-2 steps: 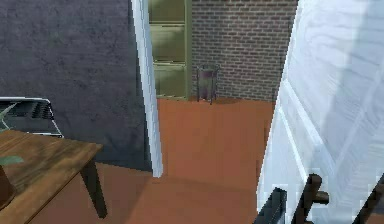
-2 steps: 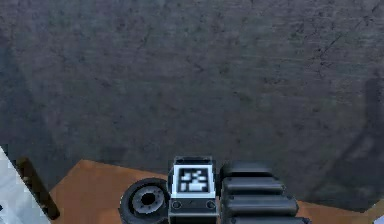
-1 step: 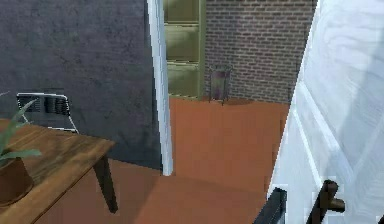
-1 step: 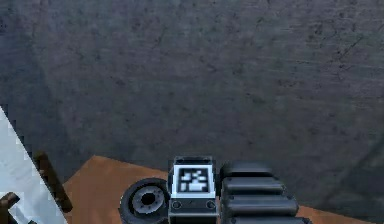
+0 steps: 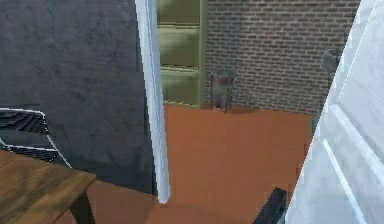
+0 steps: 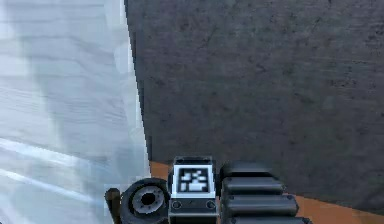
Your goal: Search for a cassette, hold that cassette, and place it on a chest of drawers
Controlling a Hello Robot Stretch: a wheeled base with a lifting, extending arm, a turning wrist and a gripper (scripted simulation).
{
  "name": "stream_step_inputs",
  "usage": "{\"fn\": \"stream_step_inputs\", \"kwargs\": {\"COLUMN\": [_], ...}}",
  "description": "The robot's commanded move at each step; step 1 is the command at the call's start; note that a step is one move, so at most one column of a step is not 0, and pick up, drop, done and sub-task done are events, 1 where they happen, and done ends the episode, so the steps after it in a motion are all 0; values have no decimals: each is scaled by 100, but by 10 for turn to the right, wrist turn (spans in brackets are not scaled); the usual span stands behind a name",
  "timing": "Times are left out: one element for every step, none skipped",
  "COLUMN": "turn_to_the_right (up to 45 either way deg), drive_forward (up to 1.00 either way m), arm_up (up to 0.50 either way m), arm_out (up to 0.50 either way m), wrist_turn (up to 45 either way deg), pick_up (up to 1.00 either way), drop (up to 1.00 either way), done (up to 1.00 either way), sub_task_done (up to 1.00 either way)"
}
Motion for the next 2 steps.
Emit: {"fn": "stream_step_inputs", "kwargs": {"turn_to_the_right": [90, 0], "drive_forward": [0, 100], "arm_up": [0, 0], "arm_out": [0, 0], "wrist_turn": [0, 0], "pick_up": [0, 0], "drop": [0, 0], "done": [0, 0], "sub_task_done": [0, 0]}}
